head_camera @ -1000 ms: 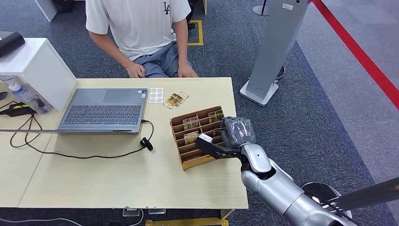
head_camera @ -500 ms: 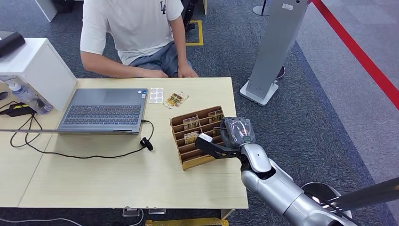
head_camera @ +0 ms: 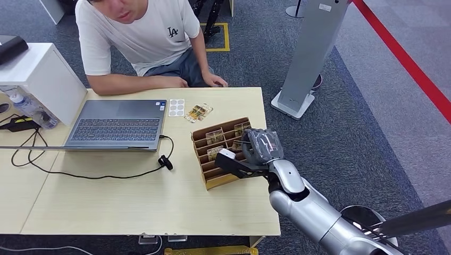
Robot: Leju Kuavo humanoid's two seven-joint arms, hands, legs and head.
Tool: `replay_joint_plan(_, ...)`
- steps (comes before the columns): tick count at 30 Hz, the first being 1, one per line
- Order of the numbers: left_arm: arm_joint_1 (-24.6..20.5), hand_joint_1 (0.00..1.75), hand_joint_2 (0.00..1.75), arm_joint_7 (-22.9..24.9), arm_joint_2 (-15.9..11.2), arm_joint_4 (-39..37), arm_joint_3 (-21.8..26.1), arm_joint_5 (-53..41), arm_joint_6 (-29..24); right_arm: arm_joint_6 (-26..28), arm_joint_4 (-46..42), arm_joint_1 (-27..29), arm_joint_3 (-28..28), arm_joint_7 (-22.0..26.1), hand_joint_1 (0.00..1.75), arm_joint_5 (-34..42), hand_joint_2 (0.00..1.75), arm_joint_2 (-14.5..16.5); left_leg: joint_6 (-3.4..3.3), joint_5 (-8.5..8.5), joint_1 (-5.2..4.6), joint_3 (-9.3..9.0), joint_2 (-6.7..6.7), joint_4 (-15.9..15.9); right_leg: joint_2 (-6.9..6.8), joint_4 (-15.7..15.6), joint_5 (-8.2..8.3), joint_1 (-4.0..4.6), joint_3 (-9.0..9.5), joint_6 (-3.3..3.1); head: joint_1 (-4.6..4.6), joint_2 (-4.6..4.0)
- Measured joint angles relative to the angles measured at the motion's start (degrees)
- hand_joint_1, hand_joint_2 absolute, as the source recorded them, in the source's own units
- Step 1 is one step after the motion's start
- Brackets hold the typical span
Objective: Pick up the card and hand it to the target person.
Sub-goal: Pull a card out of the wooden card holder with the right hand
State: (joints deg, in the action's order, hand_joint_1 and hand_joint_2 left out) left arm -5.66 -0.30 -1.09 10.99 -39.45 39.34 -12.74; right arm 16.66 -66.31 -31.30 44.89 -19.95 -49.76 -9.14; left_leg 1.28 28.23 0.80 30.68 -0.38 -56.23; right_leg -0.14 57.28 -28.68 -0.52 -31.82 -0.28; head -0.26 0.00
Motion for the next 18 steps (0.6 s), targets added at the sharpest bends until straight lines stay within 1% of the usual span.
replay_joint_plan(4, 0.1, 0.00, 1.75, 0.2, 0.0, 0.0, 0.0, 1.0, 0.2, 0.5, -5.3, -0.4, 0.0, 3.1, 1.52, 5.1, 1.75, 0.3, 0.00, 0.00, 0.00, 0.01, 0.00, 0.0, 0.00, 0.0, 0.00, 0.00, -0.01, 0.00, 0.03, 0.00)
replay_joint_plan(6, 0.2, 0.00, 1.75, 0.2, 0.0, 0.0, 0.0, 1.0, -0.2, 1.0, -7.8, -0.6, 0.0, 3.7, 1.52, 5.6, 1.75, 0.5, 0.00, 0.00, 0.00, 0.01, 0.00, 0.0, 0.00, 0.0, 0.00, 0.00, -0.01, 0.00, 0.04, 0.00)
replay_joint_plan(9, 0.2, 0.00, 1.75, 0.2, 0.0, 0.0, 0.0, 1.1, -0.4, 1.2, -8.7, -0.7, 0.0, 3.9, 1.52, 5.7, 1.75, 0.7, 0.00, 0.00, 0.00, 0.01, 0.00, 0.0, 0.00, 0.0, 0.00, 0.00, -0.01, 0.00, 0.06, 0.00)
replay_joint_plan(13, 0.3, 0.00, 1.75, 0.2, 0.0, 0.0, -0.2, 1.5, -1.7, 4.7, -15.8, -0.9, 0.4, 8.5, 1.52, 10.7, 1.75, 1.7, 0.00, 0.00, 0.00, 0.02, 0.00, 0.0, -0.01, 0.0, 0.00, 0.00, -0.01, 0.00, 0.06, 0.00)
replay_joint_plan(18, 0.3, 0.00, 1.75, 0.3, 0.0, 0.0, -0.9, 1.8, -2.2, 7.9, -17.6, -1.0, 1.0, 12.2, 1.52, 13.2, 1.75, 2.9, 0.00, 0.00, 0.00, 0.03, 0.00, 0.0, -0.01, 0.0, 0.00, 0.00, -0.01, 0.00, 0.02, 0.00)
